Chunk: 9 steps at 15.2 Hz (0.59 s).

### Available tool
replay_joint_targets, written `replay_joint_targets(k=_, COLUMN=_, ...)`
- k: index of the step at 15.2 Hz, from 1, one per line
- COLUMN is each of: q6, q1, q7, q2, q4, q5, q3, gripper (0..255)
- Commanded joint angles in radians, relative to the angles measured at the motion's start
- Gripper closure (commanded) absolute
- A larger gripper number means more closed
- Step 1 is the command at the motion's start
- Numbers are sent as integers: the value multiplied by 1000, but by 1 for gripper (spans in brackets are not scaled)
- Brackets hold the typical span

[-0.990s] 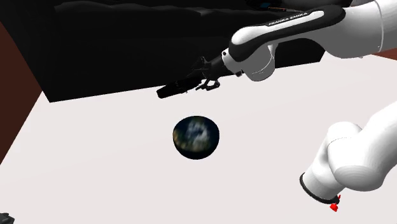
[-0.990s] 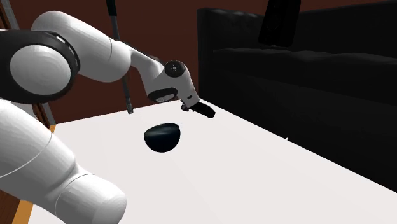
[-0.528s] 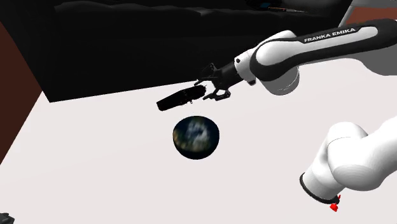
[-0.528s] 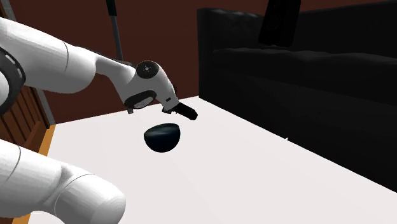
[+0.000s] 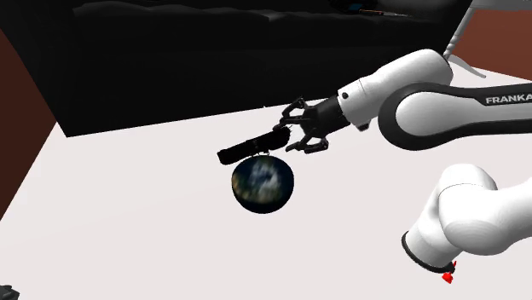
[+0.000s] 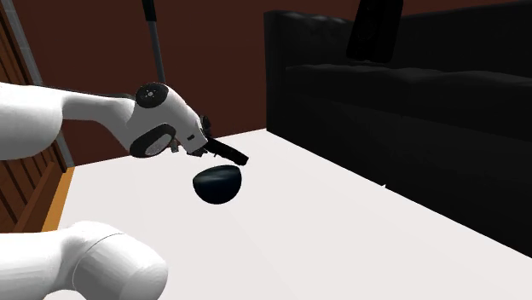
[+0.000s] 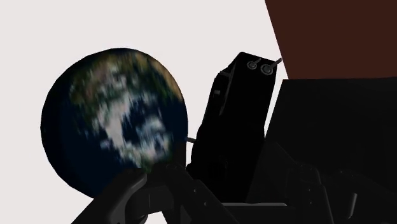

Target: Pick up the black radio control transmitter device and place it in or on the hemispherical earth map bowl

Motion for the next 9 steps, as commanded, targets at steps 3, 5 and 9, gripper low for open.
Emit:
replay_joint_targets(k=3, q6=56, q1=39, q7=-10, q2=0, q4=-48, q5=40, q3=13, gripper=255)
replay_joint_targets(k=5, q6=98, q1=65, q7=-31, q2=23, q4=-64, q5=65, q3=8, gripper=255)
replay_joint_targets(k=9, q6=190, q1=131, q7=-83, q2=79, q4=-91, q5=123, q3=-14, gripper=255)
